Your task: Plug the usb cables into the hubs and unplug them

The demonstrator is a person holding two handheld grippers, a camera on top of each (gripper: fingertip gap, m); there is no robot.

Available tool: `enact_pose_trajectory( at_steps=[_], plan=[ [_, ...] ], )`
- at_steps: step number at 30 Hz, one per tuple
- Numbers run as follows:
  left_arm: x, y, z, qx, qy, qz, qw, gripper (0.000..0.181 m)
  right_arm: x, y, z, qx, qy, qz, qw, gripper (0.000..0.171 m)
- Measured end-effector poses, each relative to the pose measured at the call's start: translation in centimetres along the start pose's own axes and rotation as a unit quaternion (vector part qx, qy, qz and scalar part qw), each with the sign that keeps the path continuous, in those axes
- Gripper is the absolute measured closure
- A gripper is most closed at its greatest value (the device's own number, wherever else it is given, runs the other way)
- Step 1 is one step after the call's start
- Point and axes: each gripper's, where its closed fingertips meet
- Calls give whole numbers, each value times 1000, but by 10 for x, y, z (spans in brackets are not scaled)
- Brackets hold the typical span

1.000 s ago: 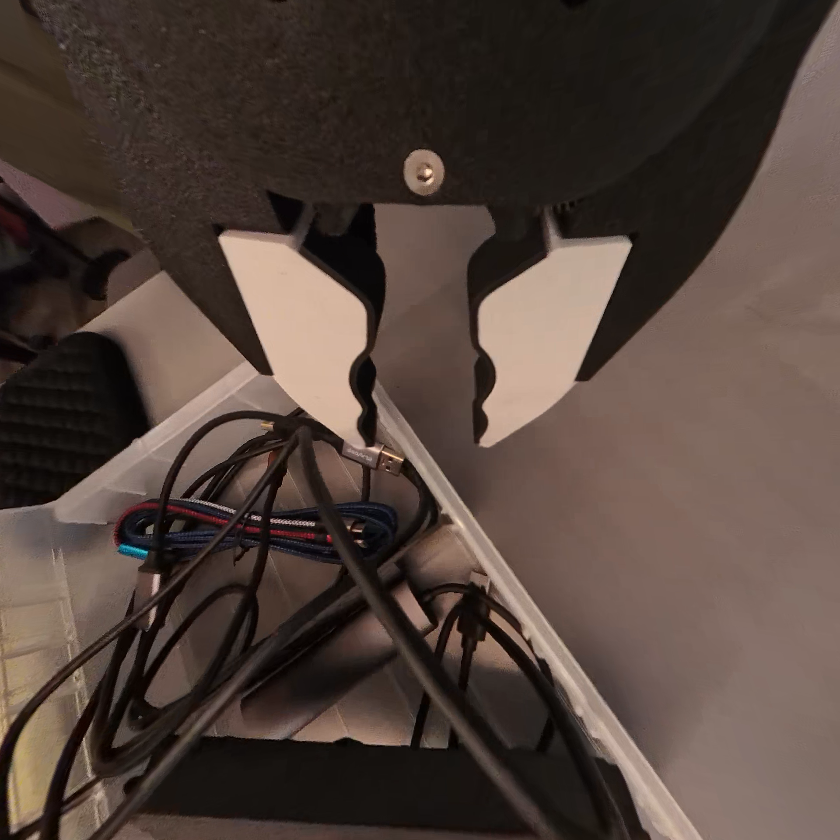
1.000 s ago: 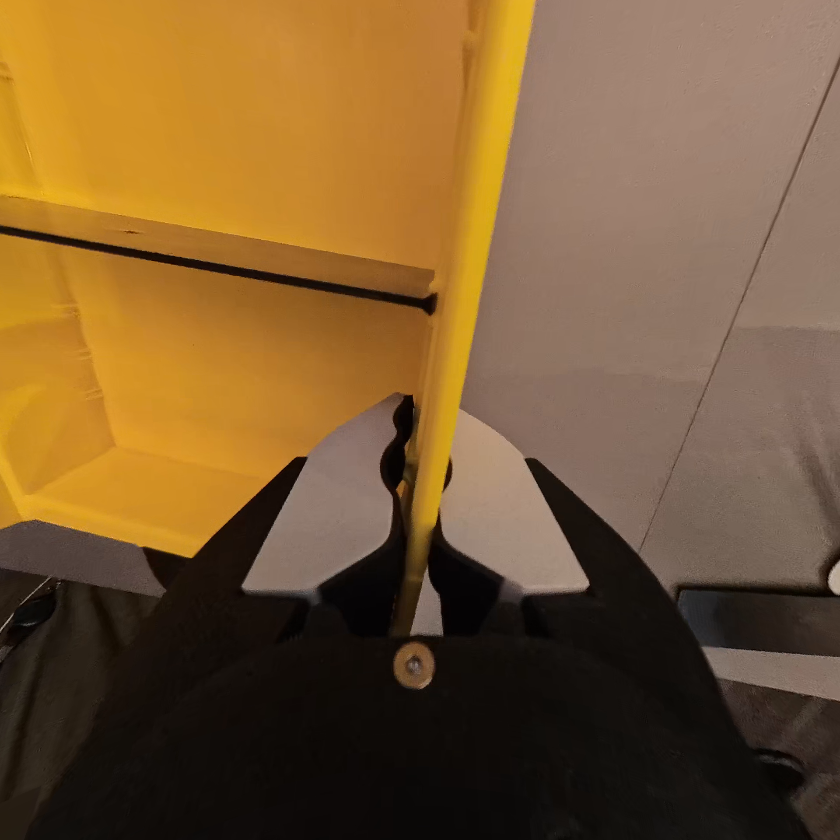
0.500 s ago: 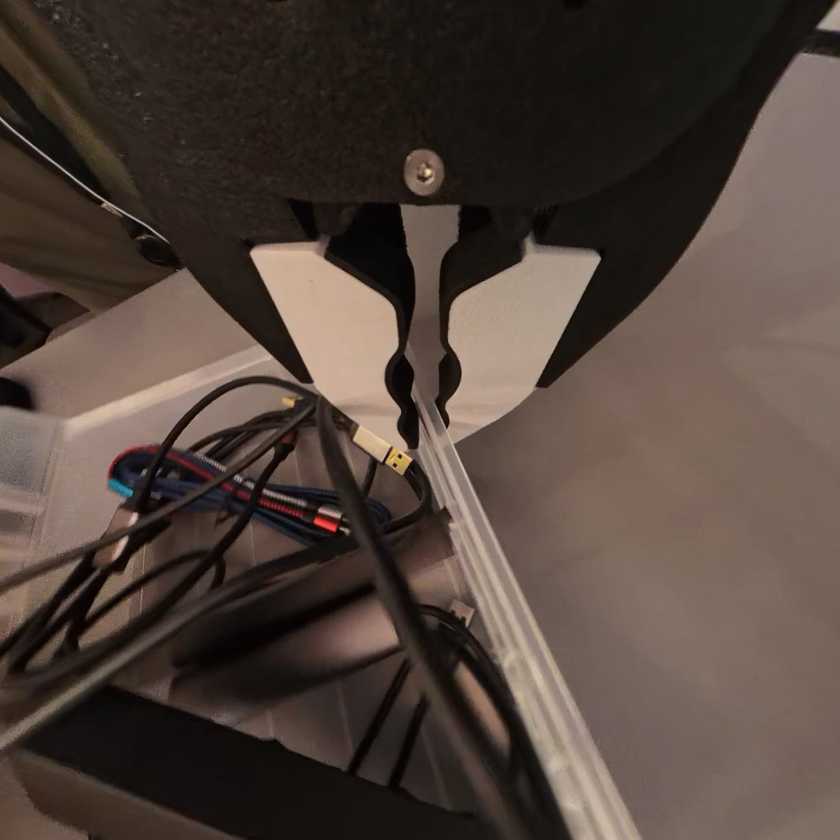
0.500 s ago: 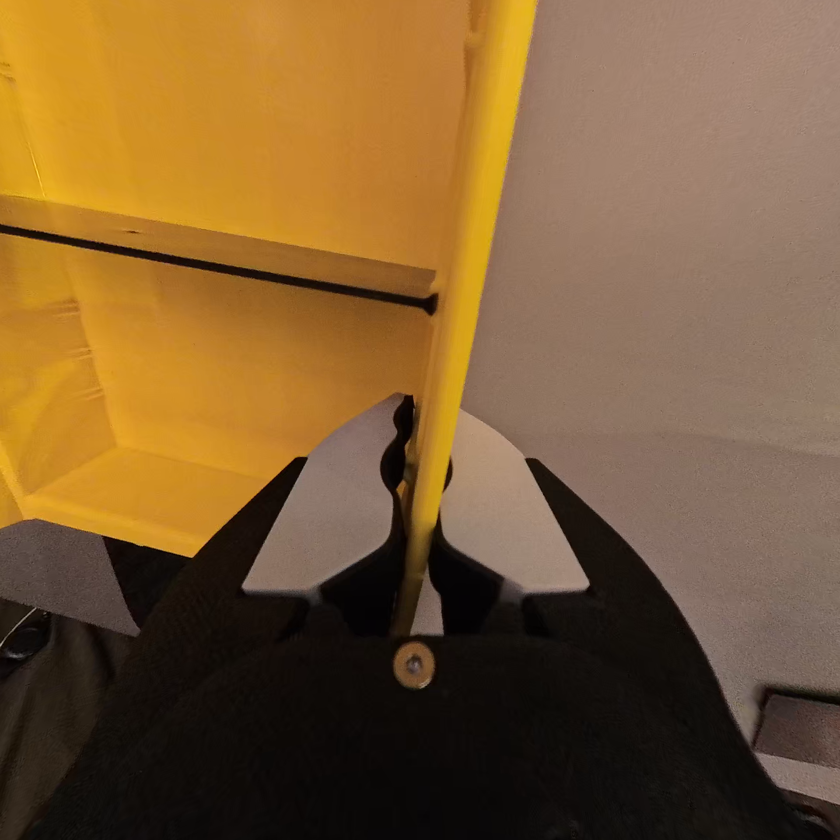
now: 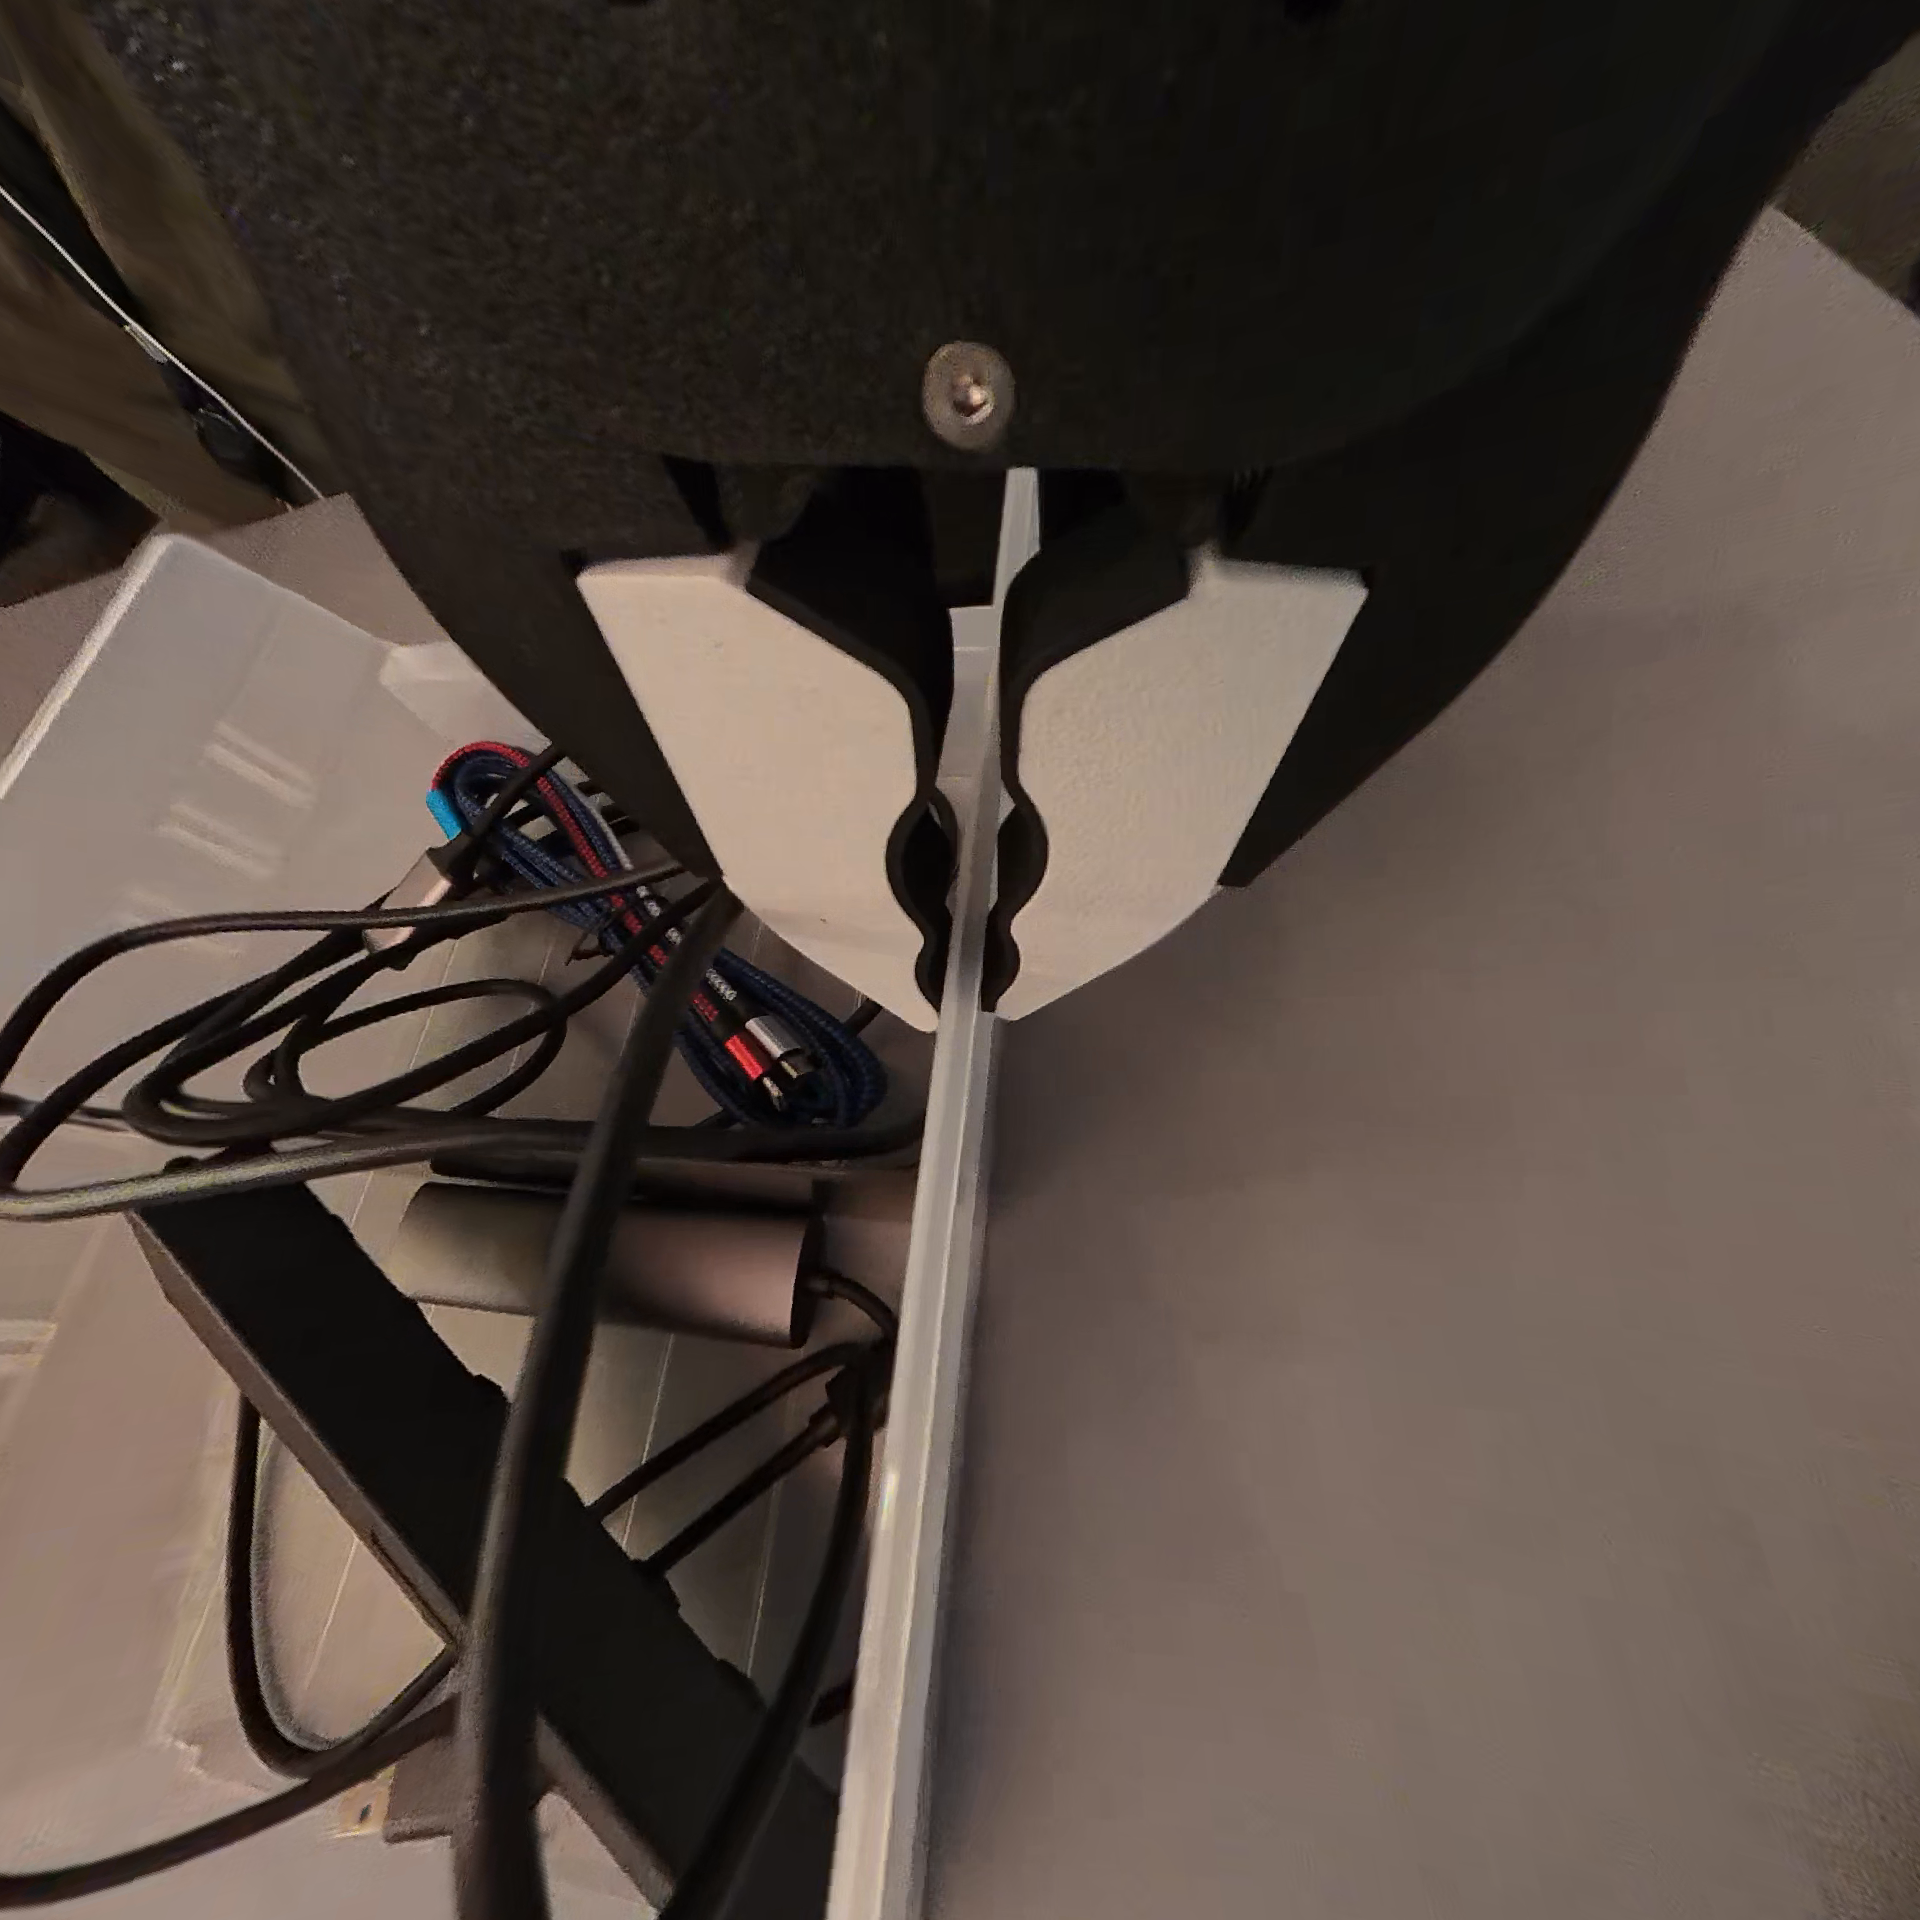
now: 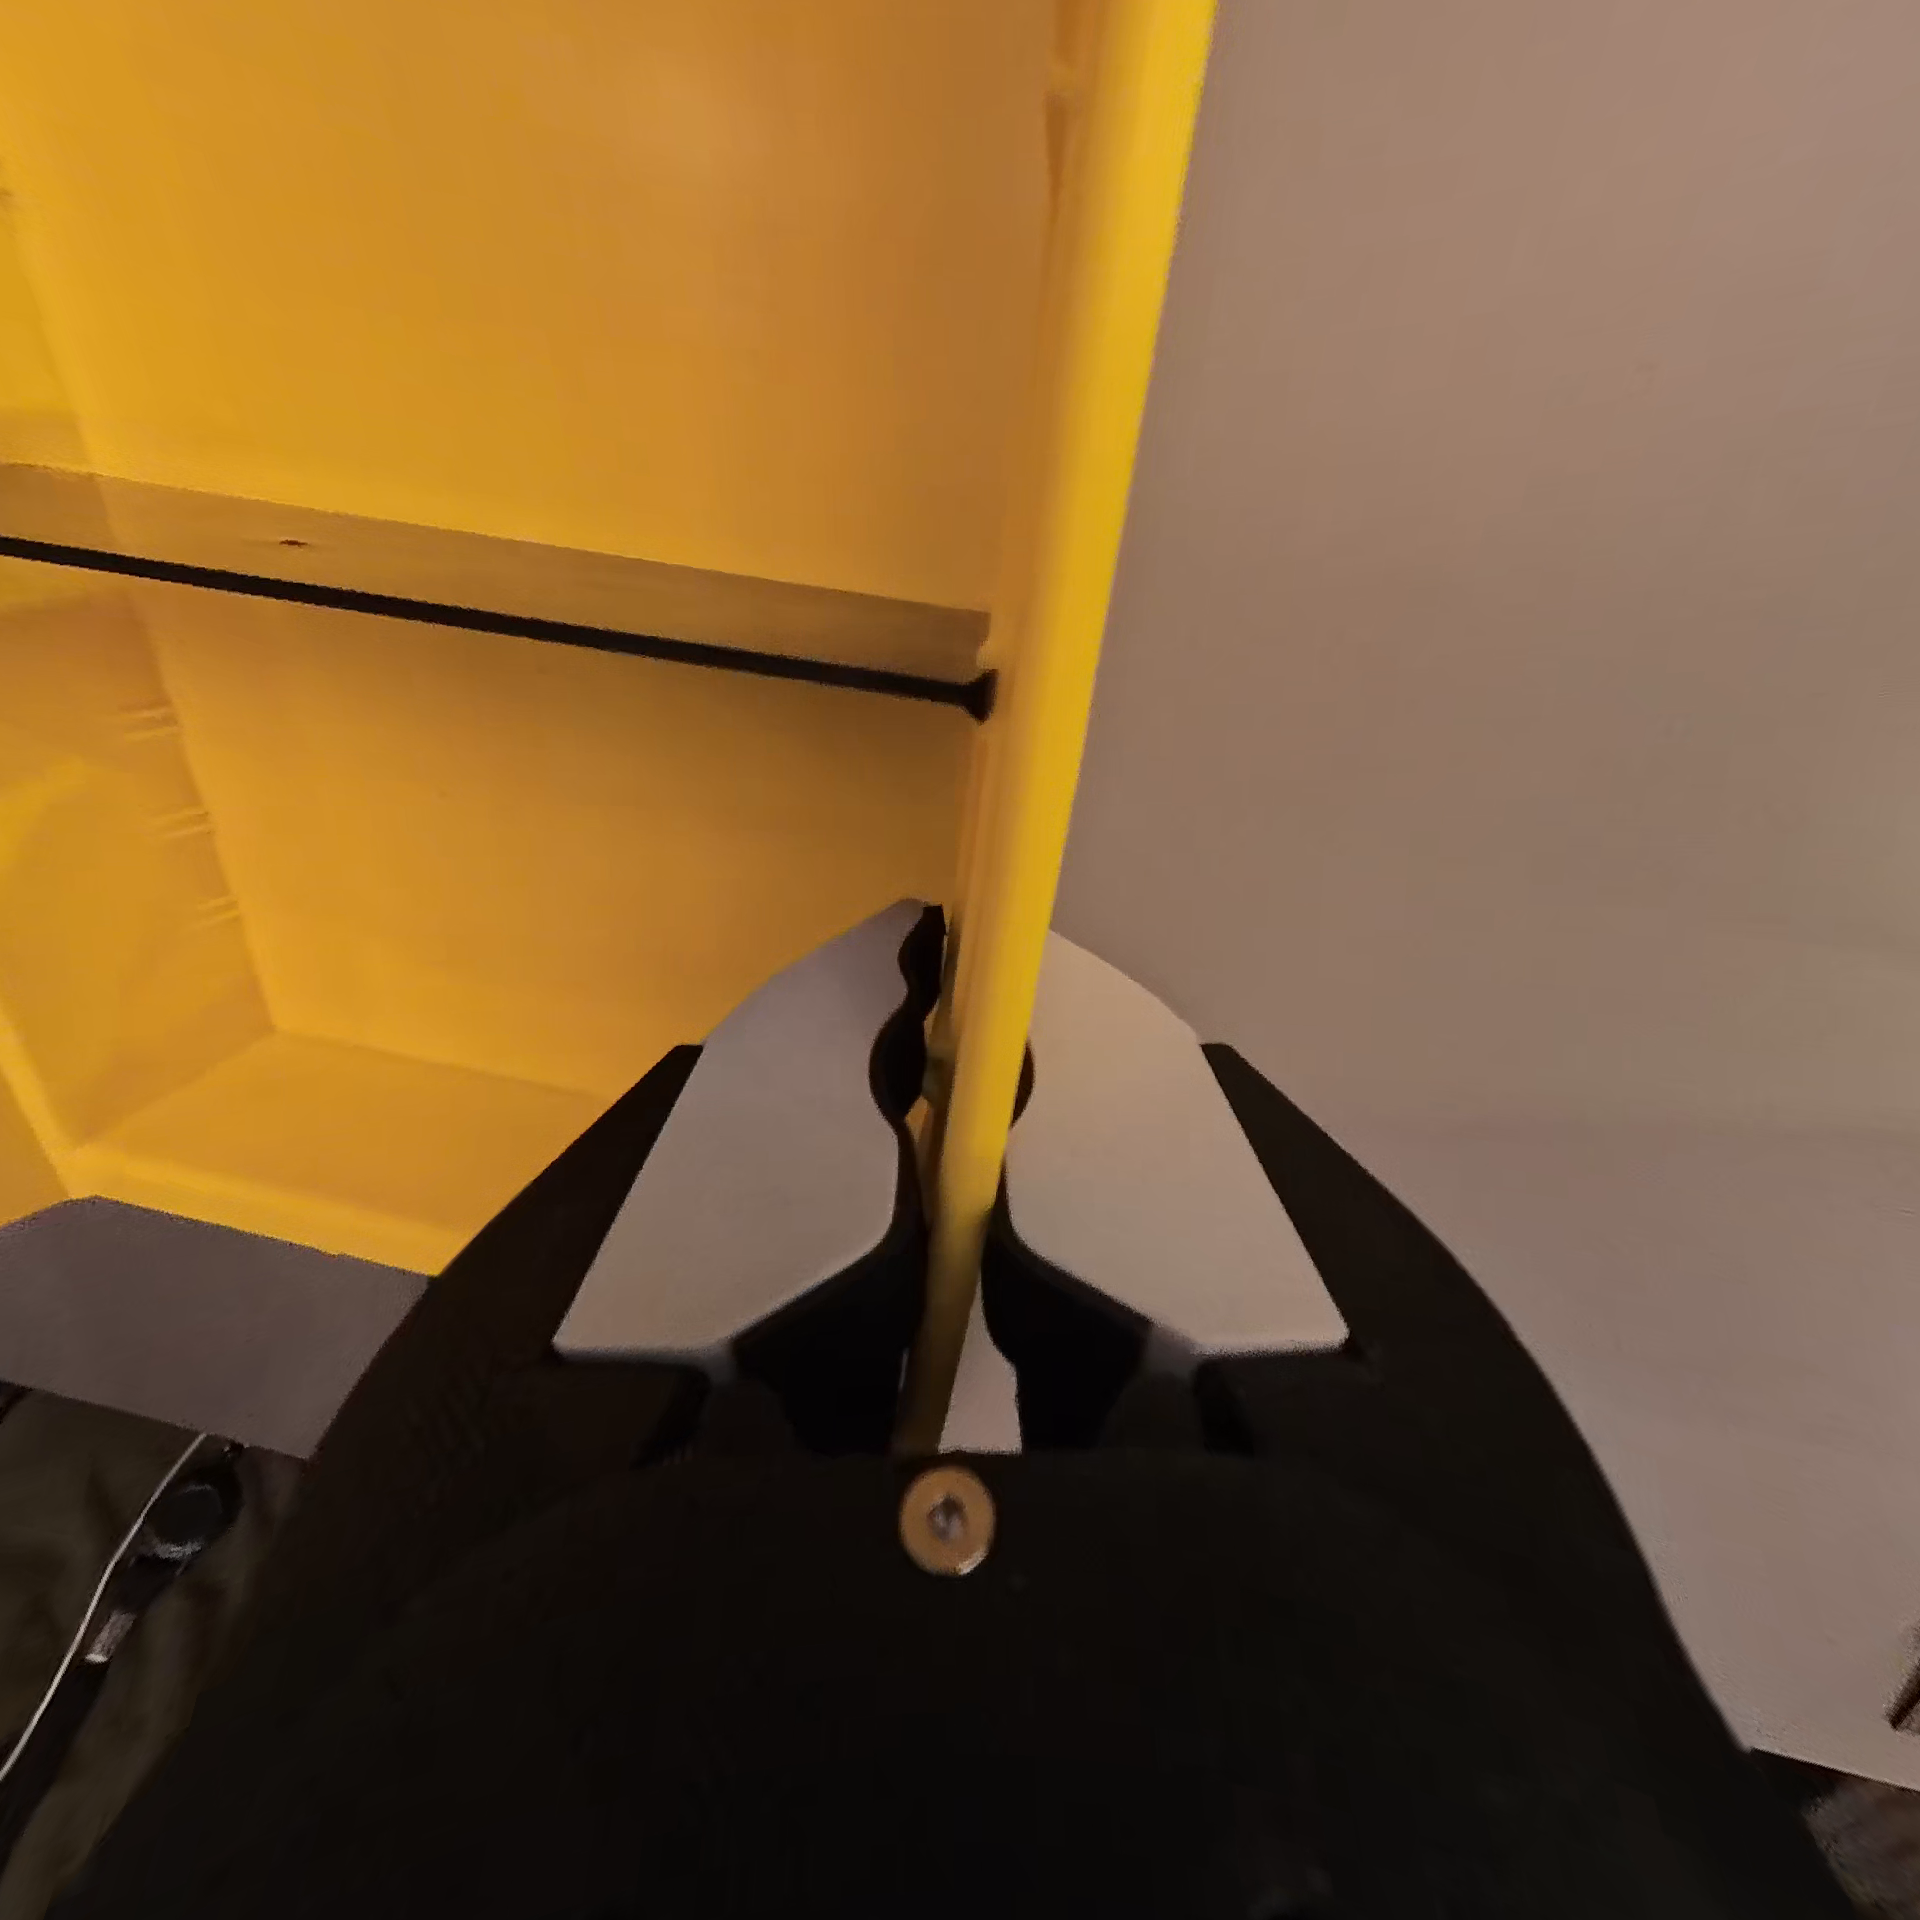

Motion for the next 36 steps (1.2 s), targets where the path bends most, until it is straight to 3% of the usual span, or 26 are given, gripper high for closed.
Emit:
enact_pose_trajectory(
  at_steps=[5,12,15,21,36],
  plan=[
    [-16,29,37,-13,-5,-5,1000,178,0,3,2,6,4,16,1000,164],
    [-26,65,43,-13,27,24,999,176,0,7,3,-11,-6,28,1000,162],
    [-26,67,43,-38,28,36,998,176,3,13,2,-23,4,54,998,165],
    [-27,70,44,2,-10,74,997,176,4,15,5,-19,5,59,998,165],
    [-34,58,98,-98,15,-2,995,176,4,16,7,-25,-2,70,997,165]
  ],
)
Point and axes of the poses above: each gripper's, where its closed fingertips meet, x out along the fingers, y out of its underside, z = x × y across the jaws, and after that the axes turned 6 degrees about -z, right-handed
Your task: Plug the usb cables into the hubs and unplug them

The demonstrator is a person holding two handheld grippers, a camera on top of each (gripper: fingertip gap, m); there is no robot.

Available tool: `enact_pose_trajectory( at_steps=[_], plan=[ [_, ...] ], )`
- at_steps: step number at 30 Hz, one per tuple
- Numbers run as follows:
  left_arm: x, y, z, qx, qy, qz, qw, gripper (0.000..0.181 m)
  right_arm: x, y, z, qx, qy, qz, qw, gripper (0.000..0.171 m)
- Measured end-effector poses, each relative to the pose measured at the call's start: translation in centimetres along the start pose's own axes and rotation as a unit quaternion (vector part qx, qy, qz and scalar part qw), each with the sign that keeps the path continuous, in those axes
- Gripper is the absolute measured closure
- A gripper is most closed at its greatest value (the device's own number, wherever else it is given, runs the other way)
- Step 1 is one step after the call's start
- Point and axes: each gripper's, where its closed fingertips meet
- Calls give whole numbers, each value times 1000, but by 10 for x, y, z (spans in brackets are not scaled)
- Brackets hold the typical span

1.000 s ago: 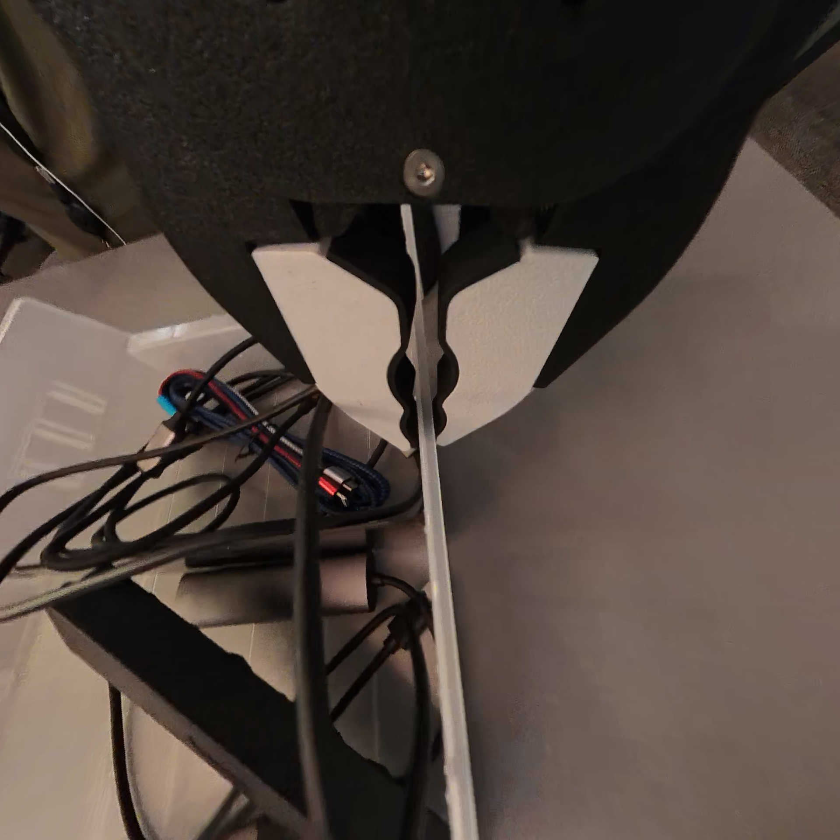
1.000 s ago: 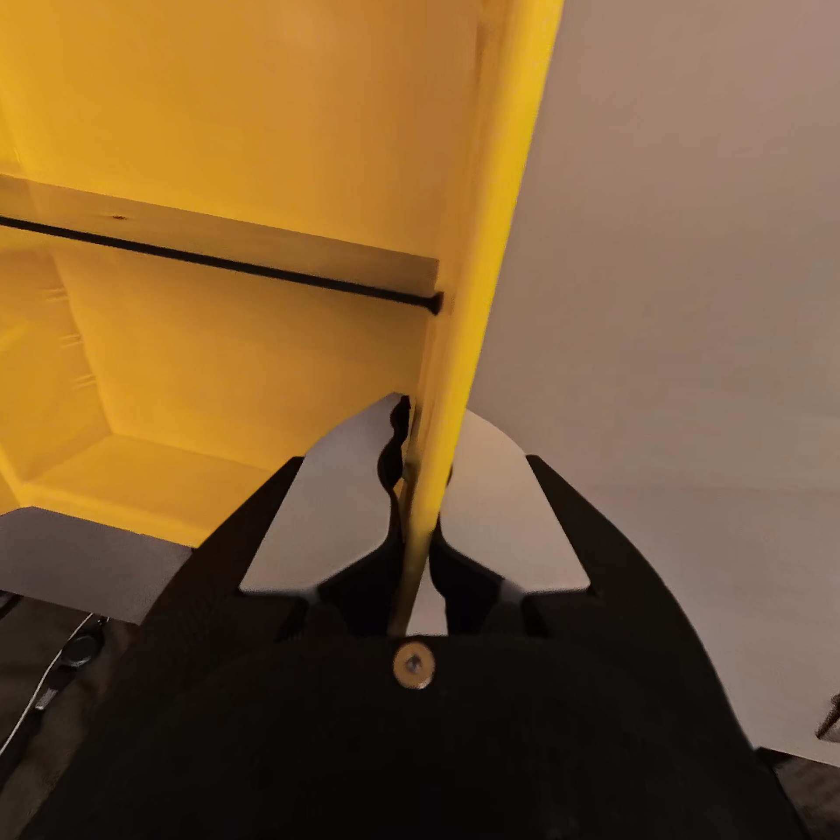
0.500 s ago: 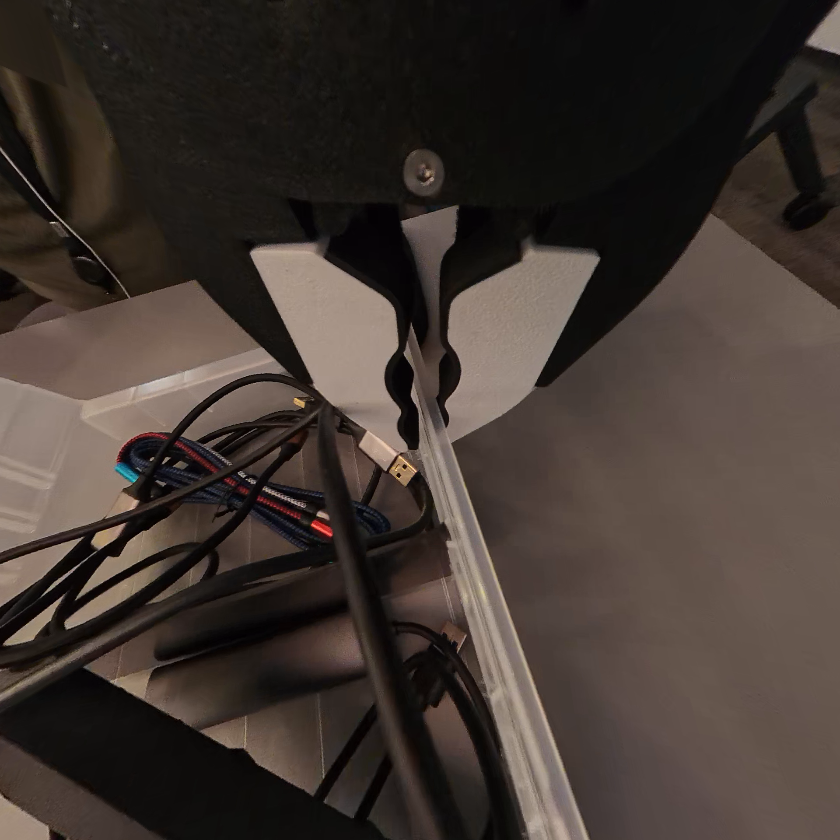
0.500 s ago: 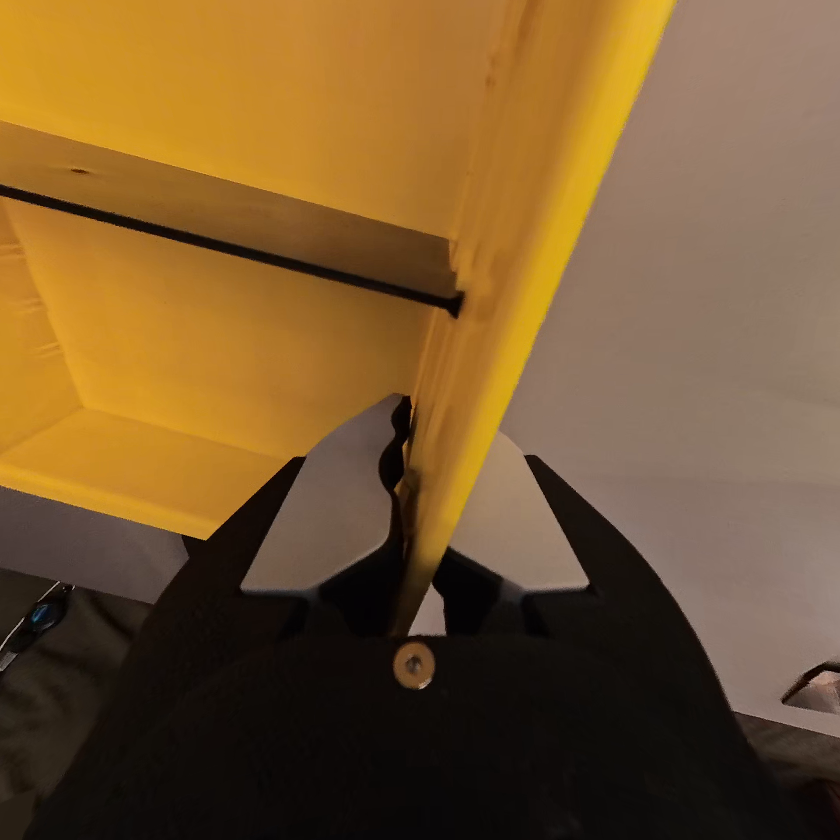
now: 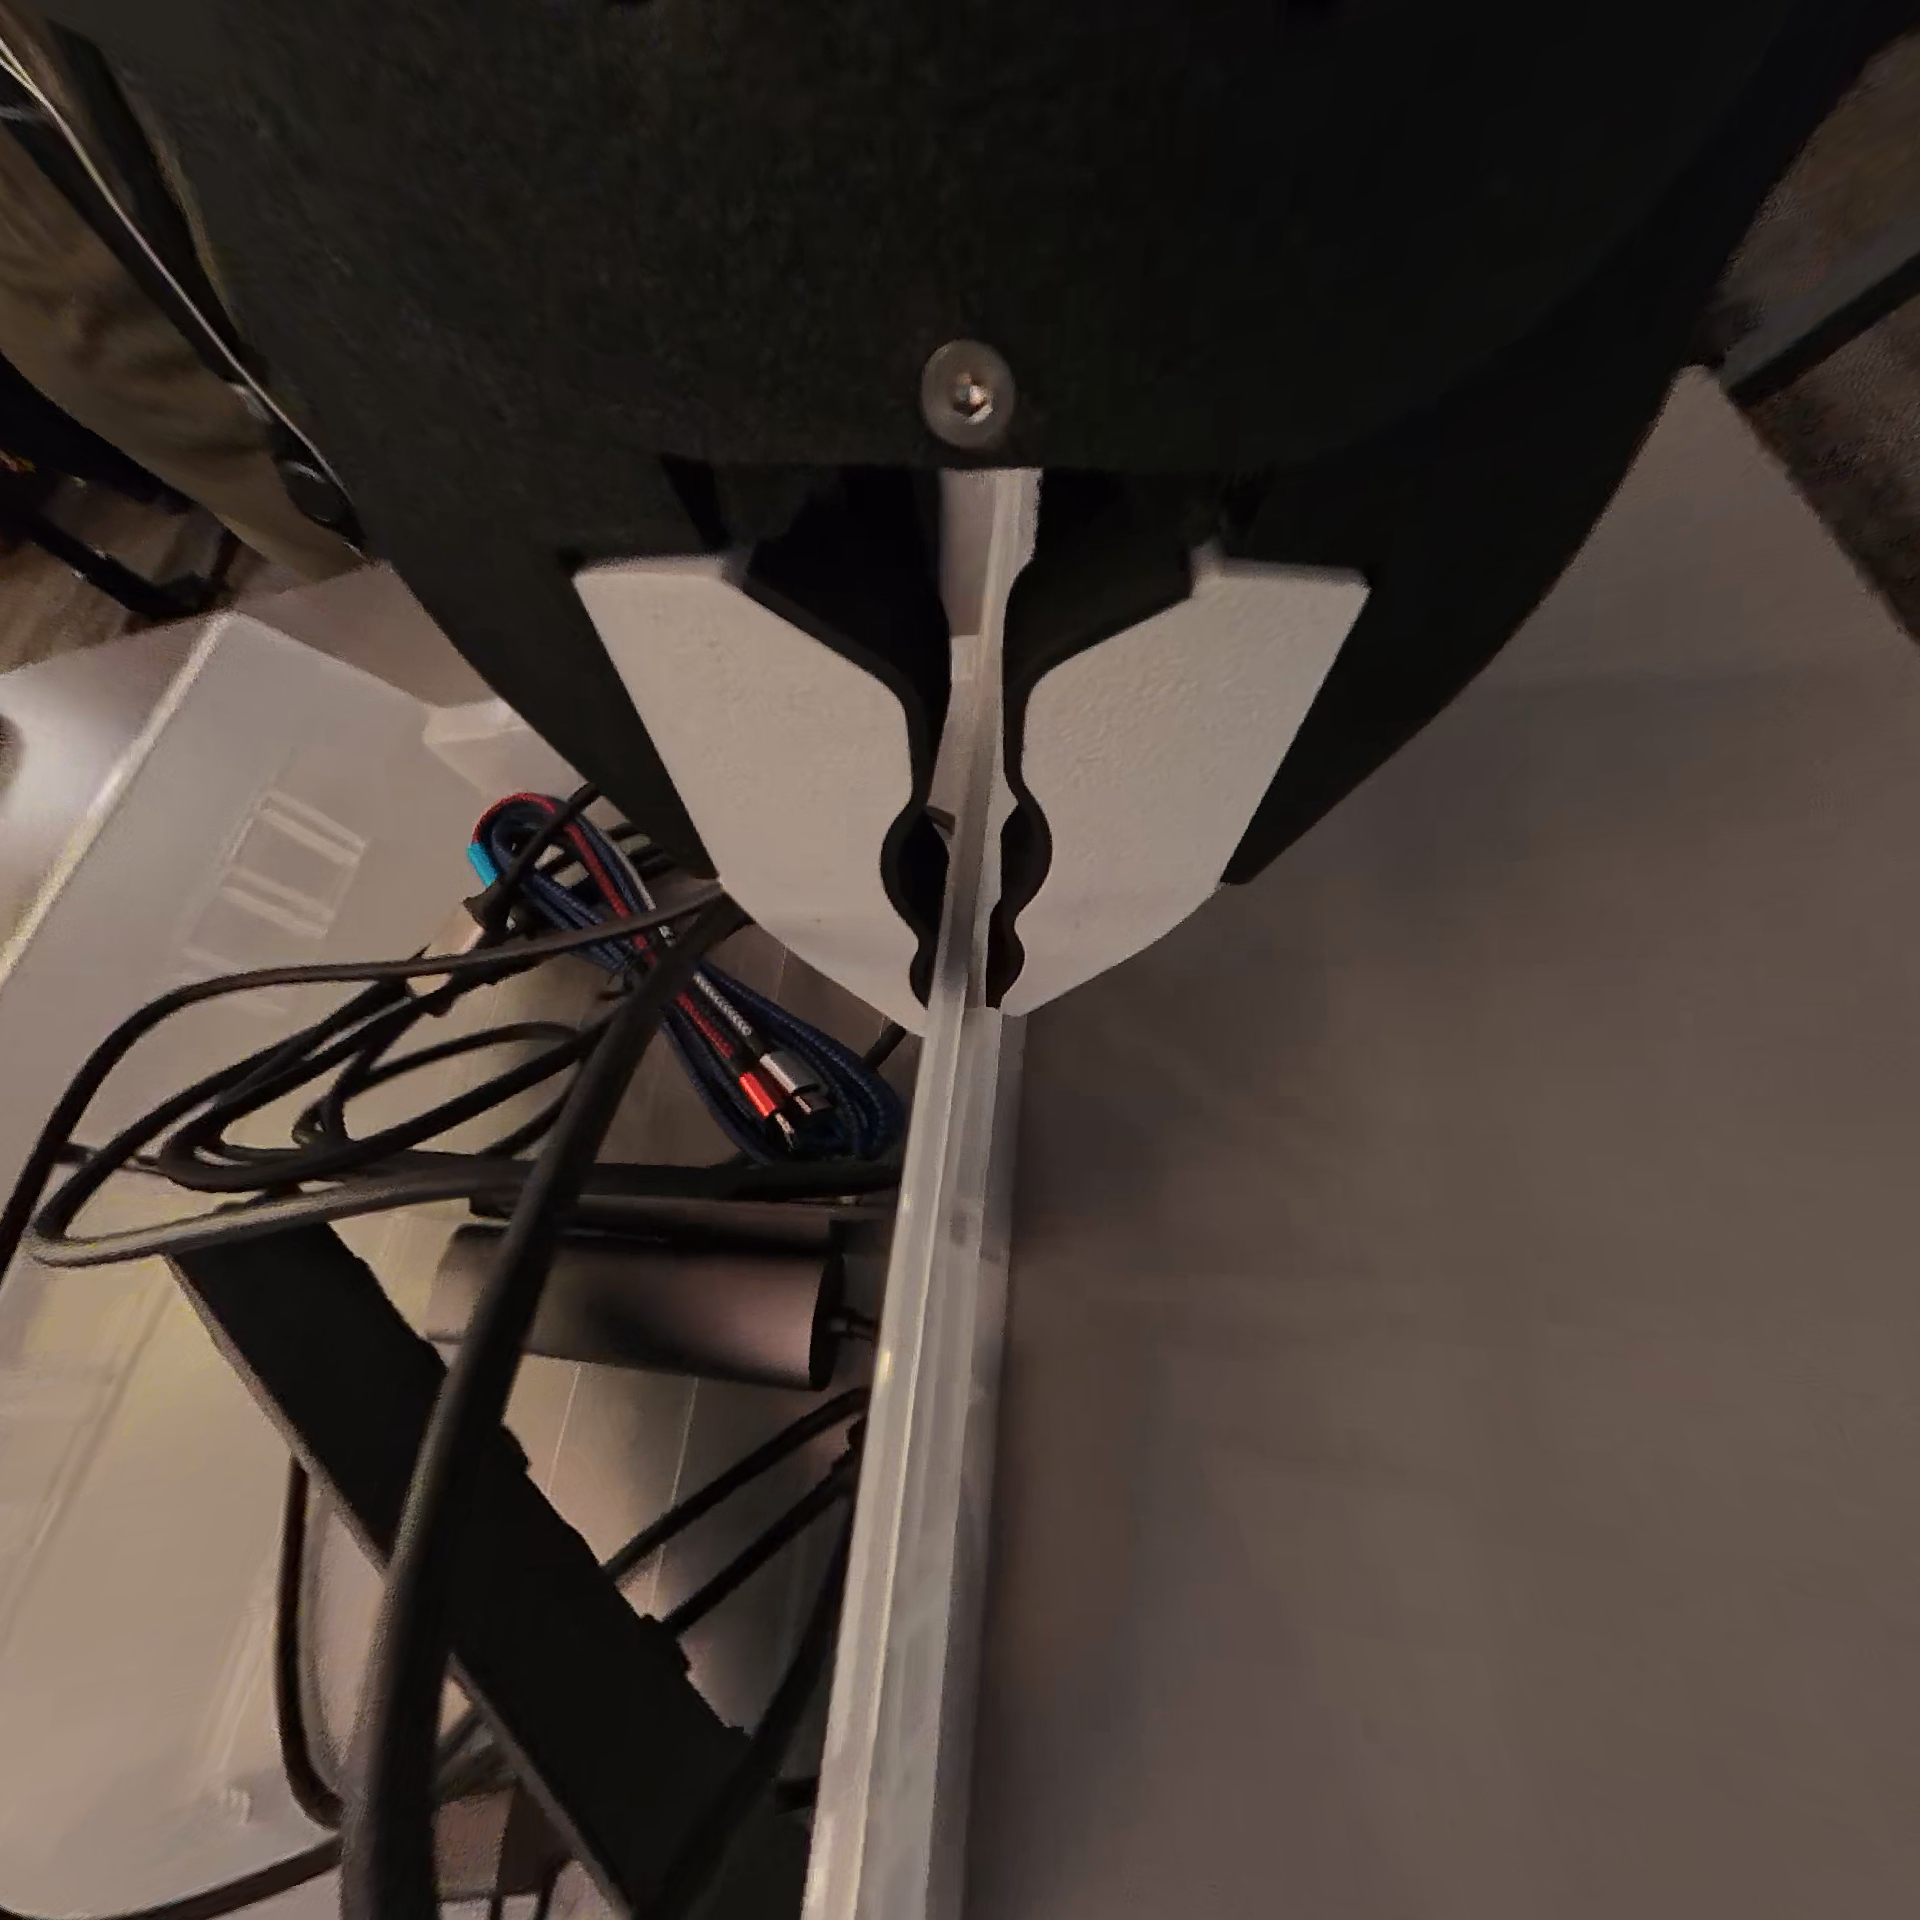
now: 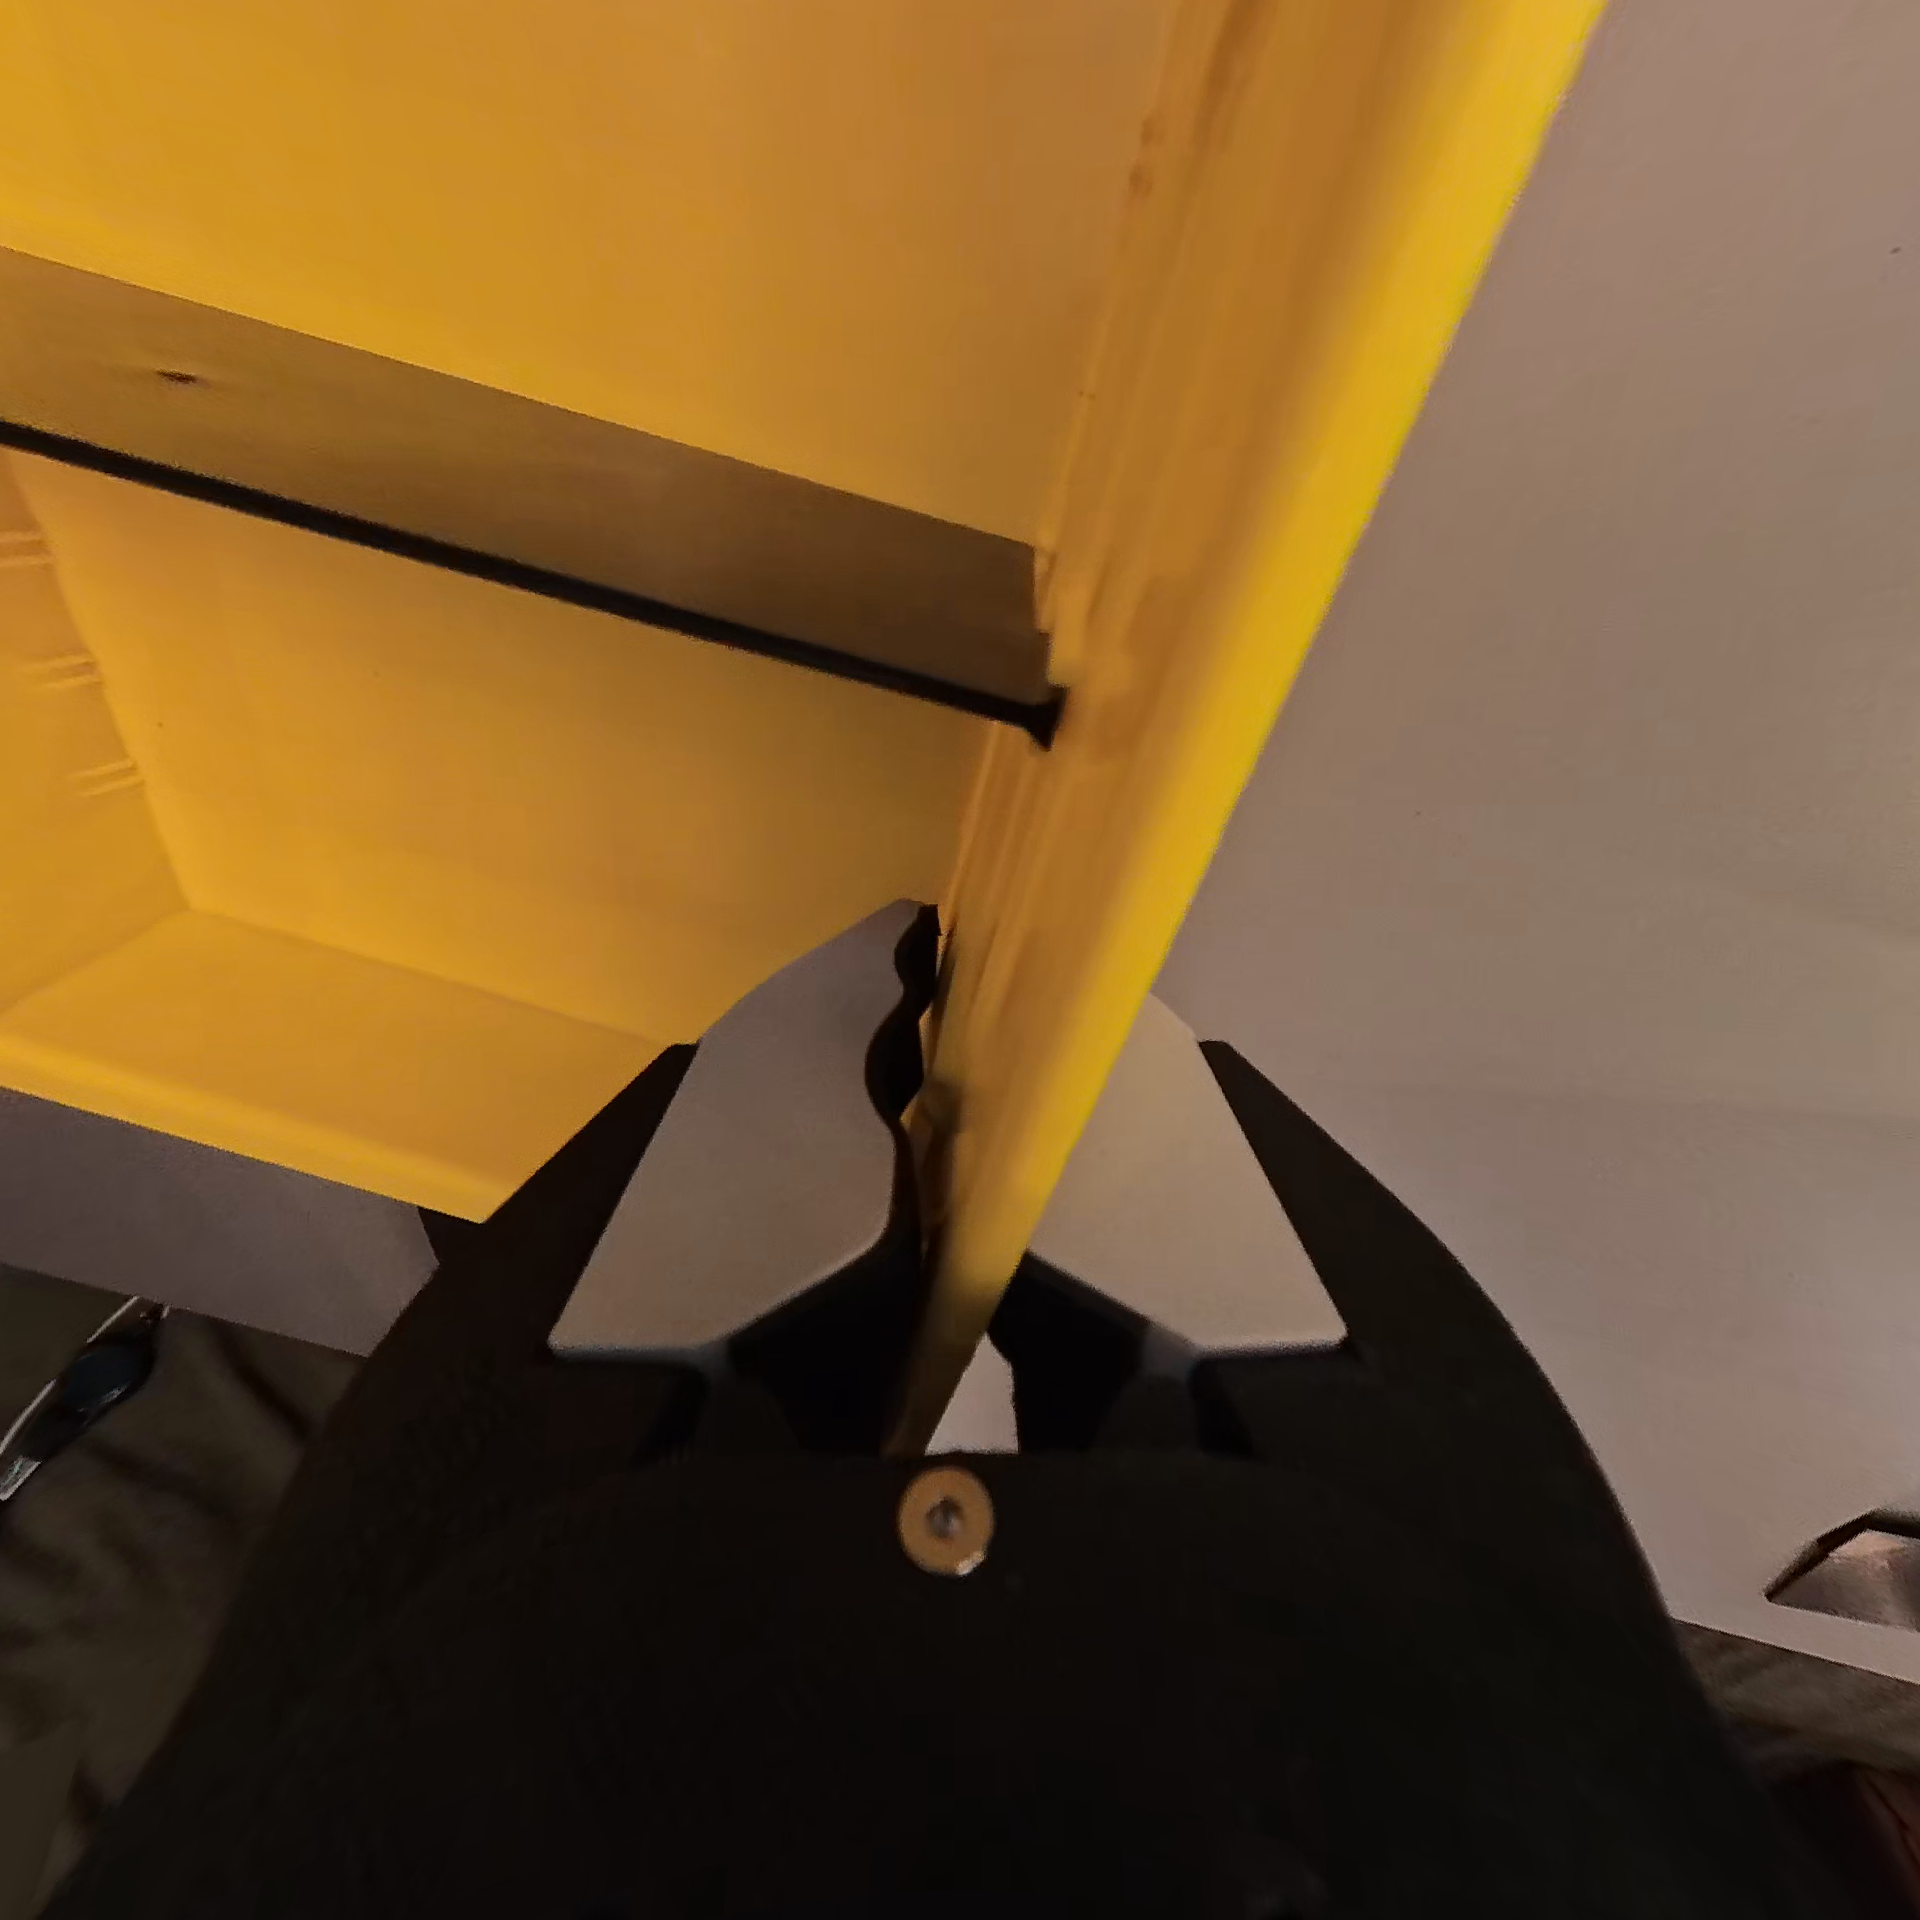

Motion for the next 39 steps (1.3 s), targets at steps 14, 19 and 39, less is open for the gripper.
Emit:
enact_pose_trajectory(
  at_steps=[14,19,39],
  plan=[
    [-8,0,30,-94,6,-44,995,174,-2,9,-4,20,0,-2,1000,165],
    [-8,3,28,-100,14,-35,994,173,-3,12,-11,31,1,-4,999,166],
    [-7,-4,32,-148,49,-63,986,170,-5,5,-23,31,7,-1,1000,166]
  ],
)
Point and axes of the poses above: each gripper's, where its closed fingertips meet, x out along the fingers, y out of its underside, z = x × y across the jaws, and after that the axes turned 6 degrees about -z, right-handed
